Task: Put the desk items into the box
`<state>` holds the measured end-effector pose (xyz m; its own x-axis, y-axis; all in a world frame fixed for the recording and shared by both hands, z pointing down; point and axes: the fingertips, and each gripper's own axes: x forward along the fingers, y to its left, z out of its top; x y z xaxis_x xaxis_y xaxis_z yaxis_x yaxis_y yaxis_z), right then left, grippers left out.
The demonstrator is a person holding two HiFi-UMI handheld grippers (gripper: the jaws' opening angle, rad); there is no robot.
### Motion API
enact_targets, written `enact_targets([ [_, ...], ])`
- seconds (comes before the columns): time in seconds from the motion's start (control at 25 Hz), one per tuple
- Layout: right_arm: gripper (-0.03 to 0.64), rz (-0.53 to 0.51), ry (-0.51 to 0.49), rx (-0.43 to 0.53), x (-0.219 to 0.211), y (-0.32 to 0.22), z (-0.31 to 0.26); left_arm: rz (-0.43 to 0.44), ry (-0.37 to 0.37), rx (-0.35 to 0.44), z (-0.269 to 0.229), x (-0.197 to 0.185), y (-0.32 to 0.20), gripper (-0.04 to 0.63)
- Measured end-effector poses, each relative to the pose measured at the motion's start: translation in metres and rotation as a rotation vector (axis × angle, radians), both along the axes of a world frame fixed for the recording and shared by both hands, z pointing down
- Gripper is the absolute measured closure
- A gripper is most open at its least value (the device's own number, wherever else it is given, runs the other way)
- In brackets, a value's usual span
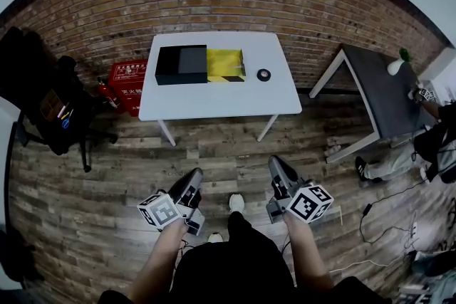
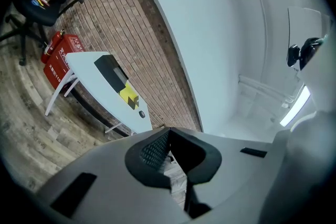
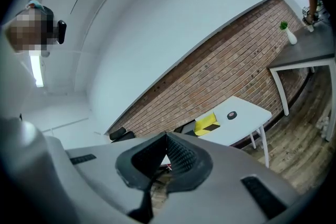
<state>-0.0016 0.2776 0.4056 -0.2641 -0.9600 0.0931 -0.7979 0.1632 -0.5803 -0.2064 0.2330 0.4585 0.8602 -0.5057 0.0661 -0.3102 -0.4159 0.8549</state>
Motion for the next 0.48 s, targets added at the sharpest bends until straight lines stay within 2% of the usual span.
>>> enact_targets([
  [0.48,0.597,-0.055,0.023,-0.028,0.069,-0.088,0.011,-0.037,-0.023,-0.015,-0.002,0.07,-0.078,0.584],
])
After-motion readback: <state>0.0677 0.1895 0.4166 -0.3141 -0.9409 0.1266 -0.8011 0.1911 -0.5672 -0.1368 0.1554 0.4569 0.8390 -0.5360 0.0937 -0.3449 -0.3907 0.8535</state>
